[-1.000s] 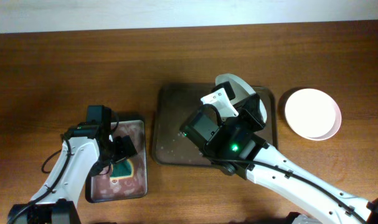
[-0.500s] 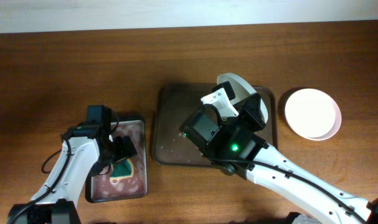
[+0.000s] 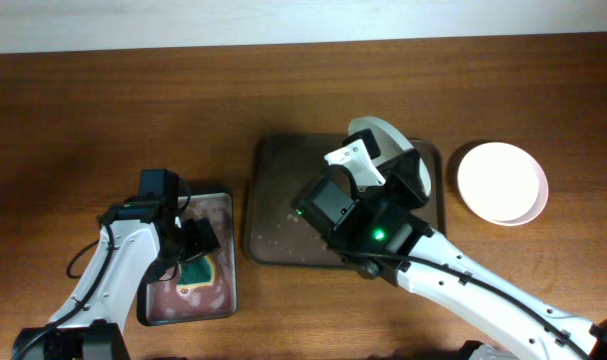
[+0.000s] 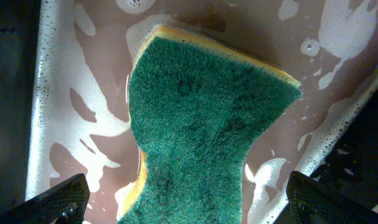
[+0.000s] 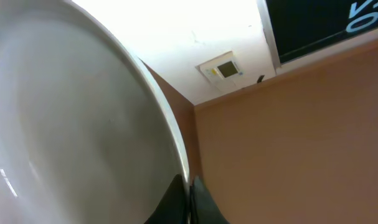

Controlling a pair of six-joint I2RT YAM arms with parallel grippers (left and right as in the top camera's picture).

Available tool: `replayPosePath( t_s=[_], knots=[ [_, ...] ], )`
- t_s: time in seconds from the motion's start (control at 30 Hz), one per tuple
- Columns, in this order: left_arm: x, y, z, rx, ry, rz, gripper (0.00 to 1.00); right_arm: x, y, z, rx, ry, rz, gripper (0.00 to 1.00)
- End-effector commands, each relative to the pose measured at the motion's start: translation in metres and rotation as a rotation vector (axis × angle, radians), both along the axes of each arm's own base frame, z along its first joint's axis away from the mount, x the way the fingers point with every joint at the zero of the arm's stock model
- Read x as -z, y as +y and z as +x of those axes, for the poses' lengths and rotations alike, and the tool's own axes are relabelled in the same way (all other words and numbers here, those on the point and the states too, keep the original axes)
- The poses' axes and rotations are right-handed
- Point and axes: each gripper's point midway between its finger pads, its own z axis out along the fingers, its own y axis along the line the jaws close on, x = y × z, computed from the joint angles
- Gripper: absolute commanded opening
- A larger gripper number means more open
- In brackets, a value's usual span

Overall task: Clean dirty plates on tray and stack at the side
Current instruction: 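Carry the plate right and lower it onto the plate stack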

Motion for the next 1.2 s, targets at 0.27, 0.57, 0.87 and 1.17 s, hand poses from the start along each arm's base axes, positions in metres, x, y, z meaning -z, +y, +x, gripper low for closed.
replayPosePath(
  t_s=[0.27, 0.57, 0.87, 1.17],
  knots=[
    [-0.005, -0.001, 0.002, 0.004, -0.02, -0.01, 0.99, 0.054, -0.059, 0.026, 0.219, 0.125, 1.038, 0.04],
    [-0.005, -0.001, 0.002, 0.004, -0.02, -0.01, 1.0, 0.142, -0.294, -0.014, 0.821, -0.019, 1.753, 0.04],
    [-0.005, -0.001, 0.002, 0.004, -0.02, -0.01, 0.99, 0.223, -0.303, -0.018, 0.96, 0.176, 1.691, 0.22],
    [-0.005, -0.001, 0.002, 0.004, -0.019, -0.01, 0.99, 0.013, -0.178, -0.004, 0.154, 0.027, 1.486, 0.68]
  ],
)
